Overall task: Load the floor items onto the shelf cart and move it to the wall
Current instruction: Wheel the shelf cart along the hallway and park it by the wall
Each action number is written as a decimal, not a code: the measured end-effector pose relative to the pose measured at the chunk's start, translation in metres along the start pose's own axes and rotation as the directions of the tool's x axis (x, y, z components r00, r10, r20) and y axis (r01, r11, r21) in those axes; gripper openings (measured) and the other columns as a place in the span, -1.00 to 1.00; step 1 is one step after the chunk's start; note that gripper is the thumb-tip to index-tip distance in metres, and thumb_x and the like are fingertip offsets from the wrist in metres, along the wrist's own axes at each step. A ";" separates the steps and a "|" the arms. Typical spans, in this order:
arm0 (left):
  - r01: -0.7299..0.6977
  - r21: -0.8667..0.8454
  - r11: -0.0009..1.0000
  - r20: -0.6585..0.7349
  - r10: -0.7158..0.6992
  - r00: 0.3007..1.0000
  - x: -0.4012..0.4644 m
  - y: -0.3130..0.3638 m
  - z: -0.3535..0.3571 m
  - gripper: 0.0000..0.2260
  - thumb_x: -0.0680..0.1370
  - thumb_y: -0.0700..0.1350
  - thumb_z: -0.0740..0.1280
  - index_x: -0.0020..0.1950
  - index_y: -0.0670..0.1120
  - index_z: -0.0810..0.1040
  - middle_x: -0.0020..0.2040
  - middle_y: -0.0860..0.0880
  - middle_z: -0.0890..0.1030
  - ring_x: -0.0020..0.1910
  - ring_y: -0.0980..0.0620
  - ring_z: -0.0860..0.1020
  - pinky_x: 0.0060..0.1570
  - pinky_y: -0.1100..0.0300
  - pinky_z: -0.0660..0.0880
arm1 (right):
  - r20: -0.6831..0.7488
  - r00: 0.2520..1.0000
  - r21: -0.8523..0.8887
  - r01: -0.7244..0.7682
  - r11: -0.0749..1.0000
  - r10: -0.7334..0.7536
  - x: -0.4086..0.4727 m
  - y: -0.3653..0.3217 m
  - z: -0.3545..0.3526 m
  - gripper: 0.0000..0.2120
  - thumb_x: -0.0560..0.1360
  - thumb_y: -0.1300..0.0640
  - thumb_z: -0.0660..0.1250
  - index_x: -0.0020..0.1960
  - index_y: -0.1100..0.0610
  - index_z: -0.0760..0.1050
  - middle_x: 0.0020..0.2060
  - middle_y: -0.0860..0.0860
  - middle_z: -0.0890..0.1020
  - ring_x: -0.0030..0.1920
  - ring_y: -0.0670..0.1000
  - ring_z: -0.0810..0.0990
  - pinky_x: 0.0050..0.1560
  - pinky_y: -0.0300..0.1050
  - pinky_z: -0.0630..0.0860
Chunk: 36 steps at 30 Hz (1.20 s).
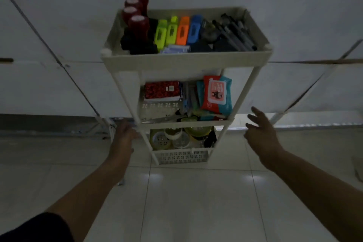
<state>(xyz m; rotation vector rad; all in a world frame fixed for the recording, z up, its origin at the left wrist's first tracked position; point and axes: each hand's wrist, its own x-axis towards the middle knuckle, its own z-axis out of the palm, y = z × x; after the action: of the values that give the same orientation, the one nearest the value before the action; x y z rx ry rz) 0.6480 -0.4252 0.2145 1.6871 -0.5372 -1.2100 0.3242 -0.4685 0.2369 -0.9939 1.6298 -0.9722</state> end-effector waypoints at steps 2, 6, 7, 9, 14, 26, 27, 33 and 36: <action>-0.009 0.007 1.000 -0.010 0.009 1.000 0.010 -0.014 0.005 -0.47 0.52 -0.08 0.26 0.49 0.15 0.28 0.27 0.02 0.44 0.20 -0.01 0.42 0.24 -0.04 0.33 | 0.073 0.997 -0.037 -0.008 0.999 0.010 0.001 0.015 0.012 -0.21 0.44 0.54 0.12 0.52 -0.08 0.14 0.50 0.00 0.26 0.44 0.04 0.29 0.24 0.06 0.48; -0.040 0.032 0.999 0.044 0.039 0.998 0.019 -0.025 0.019 -0.53 0.60 -0.24 0.12 0.47 0.13 0.30 0.19 0.02 0.43 0.15 -0.01 0.41 0.20 -0.02 0.30 | 0.170 0.985 -0.092 0.022 0.996 -0.006 -0.004 0.031 0.039 -0.13 0.42 0.50 0.15 0.55 -0.12 0.00 0.52 -0.04 0.20 0.50 0.01 0.19 0.35 0.07 0.37; -0.052 0.038 0.998 0.050 0.050 0.997 0.018 -0.027 0.021 -0.53 0.59 -0.26 0.11 0.42 0.17 0.30 0.20 0.03 0.43 0.17 -0.02 0.39 0.17 -0.02 0.30 | 0.172 0.985 -0.088 0.031 0.996 -0.016 -0.006 0.034 0.044 -0.11 0.41 0.49 0.18 0.55 -0.13 -0.03 0.52 -0.05 0.20 0.50 0.01 0.18 0.37 0.15 0.36; -0.068 0.040 0.997 0.054 0.066 0.996 0.019 -0.031 0.022 -0.51 0.58 -0.27 0.11 0.38 0.23 0.28 0.26 0.03 0.42 0.20 -0.02 0.38 0.16 -0.01 0.29 | 0.170 0.984 -0.091 0.067 0.994 -0.051 -0.008 0.038 0.047 -0.09 0.41 0.48 0.21 0.55 -0.13 -0.07 0.52 -0.06 0.16 0.50 0.01 0.17 0.33 0.25 0.40; -0.128 0.013 0.992 0.041 0.127 0.991 0.032 -0.054 0.013 -0.50 0.55 -0.15 0.18 0.47 0.18 0.29 0.29 0.06 0.44 0.18 0.04 0.44 0.13 0.06 0.35 | 0.120 0.983 -0.090 0.148 0.985 -0.136 0.006 0.065 0.042 -0.05 0.36 0.59 0.15 0.53 -0.15 0.01 0.51 -0.08 0.17 0.47 0.03 0.23 0.23 0.14 0.51; 0.196 0.088 0.977 -0.021 -0.195 0.981 0.114 -0.192 0.027 -0.44 0.51 -0.16 0.20 0.48 0.20 0.25 0.39 -0.04 0.42 0.22 -0.01 0.35 0.27 -0.08 0.33 | 0.031 0.984 -0.047 -0.171 0.984 0.173 0.083 0.218 0.090 -0.26 0.49 0.42 0.22 0.54 -0.02 0.05 0.48 0.04 0.24 0.44 0.09 0.29 0.36 0.09 0.39; 0.195 0.092 0.976 -0.009 -0.195 0.981 0.119 -0.199 0.031 -0.50 0.53 -0.18 0.19 0.42 0.21 0.29 0.29 -0.03 0.46 0.17 -0.01 0.38 0.21 -0.03 0.37 | 0.042 0.986 -0.055 -0.161 0.986 0.163 0.084 0.226 0.095 -0.30 0.50 0.41 0.22 0.53 -0.01 0.10 0.41 0.03 0.33 0.37 0.07 0.36 0.28 0.04 0.45; 0.161 0.038 0.986 0.014 -0.162 0.987 0.126 -0.219 0.044 -0.62 0.54 -0.18 0.17 0.22 0.26 0.26 0.06 -0.01 0.48 -0.06 0.13 0.45 -0.21 0.17 0.33 | -0.003 0.999 -0.088 -0.046 0.995 0.046 0.084 0.248 0.121 -0.41 0.49 0.27 0.24 0.43 -0.08 0.17 0.25 0.03 0.44 0.22 -0.02 0.43 0.20 0.15 0.53; 0.142 0.056 0.988 0.012 -0.143 0.990 0.123 -0.217 0.045 -0.53 0.40 -0.08 0.23 0.25 0.27 0.24 0.12 -0.01 0.45 -0.04 0.13 0.45 -0.19 0.16 0.31 | 0.015 1.000 -0.082 -0.024 0.996 0.026 0.087 0.249 0.118 -0.41 0.48 0.29 0.25 0.42 -0.06 0.19 0.22 -0.01 0.43 0.22 -0.03 0.41 0.24 0.18 0.50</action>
<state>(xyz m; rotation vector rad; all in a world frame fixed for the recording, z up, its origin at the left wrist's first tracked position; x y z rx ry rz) 0.6213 -0.4438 -0.0369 1.7885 -0.4697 -1.3229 0.3794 -0.4781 -0.0469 -1.0313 1.6758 -0.8847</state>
